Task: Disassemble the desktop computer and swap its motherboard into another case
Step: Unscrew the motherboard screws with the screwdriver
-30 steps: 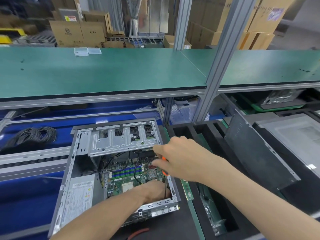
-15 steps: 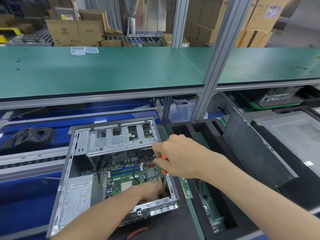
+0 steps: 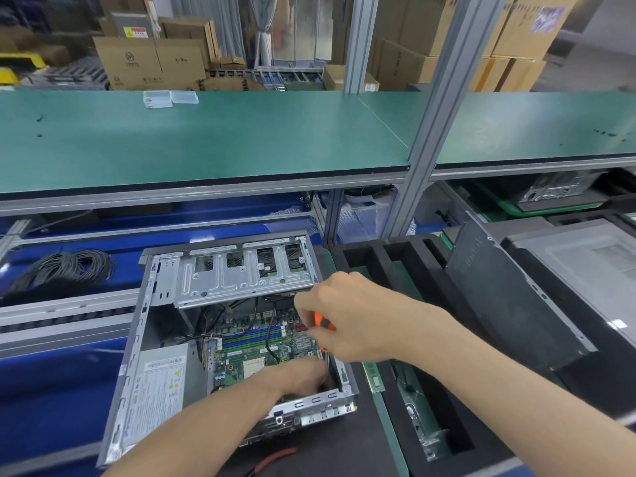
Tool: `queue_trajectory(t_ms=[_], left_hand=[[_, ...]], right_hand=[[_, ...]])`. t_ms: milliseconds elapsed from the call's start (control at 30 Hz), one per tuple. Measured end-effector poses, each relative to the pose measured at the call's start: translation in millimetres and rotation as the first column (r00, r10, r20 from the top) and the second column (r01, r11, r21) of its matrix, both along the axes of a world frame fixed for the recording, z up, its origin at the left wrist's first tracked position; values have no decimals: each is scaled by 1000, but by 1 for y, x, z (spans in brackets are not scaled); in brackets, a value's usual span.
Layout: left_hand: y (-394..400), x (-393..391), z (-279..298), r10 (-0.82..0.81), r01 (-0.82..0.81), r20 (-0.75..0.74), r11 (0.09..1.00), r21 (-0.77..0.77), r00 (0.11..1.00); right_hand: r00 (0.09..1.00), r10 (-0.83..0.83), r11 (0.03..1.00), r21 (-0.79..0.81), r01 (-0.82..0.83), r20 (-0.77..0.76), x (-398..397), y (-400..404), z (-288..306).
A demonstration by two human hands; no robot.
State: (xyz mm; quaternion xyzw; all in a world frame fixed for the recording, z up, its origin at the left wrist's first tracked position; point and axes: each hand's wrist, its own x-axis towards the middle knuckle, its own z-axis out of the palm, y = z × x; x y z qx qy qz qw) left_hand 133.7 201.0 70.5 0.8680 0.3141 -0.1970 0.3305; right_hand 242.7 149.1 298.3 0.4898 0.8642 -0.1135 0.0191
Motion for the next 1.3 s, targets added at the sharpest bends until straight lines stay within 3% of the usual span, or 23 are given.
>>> queue_trajectory(t_ms=[133,233,300,600,767,1033,1100,1200,1300], left_hand=[[-3,-7,-2,14,-15,11,995,98,1000],[-3,-4,-4,-23,25,-23,995,93,999],[-1,-1,-4,-58,61,-51,996,62,997],[1,-1,-2,-39,39,-1,998,49,999],[1,-1,-4,-42,42,-8,999,33,999],[-1,-1,4,-58,56,24,997,48,998],[0,-2,1,-56,55,14,997,50,998],[0,-1,-2,-64,66,-20,996,63,998],[1,1,-4,-59,60,-10,996,65,998]], right_hand=[[995,41,983,-174,-56,-91,3,-7,10],[996,-51,995,85,45,75,3,-8,6],[974,-144,981,158,116,175,2,-5,2],[999,-18,987,-161,10,-46,16,-9,10],[978,-128,983,148,104,164,10,-9,5],[993,6,980,-198,-30,-120,10,-10,10],[994,13,993,-115,-25,-108,8,-13,7],[988,-89,981,181,66,124,4,-10,1],[988,-101,991,100,89,115,3,-5,-1]])
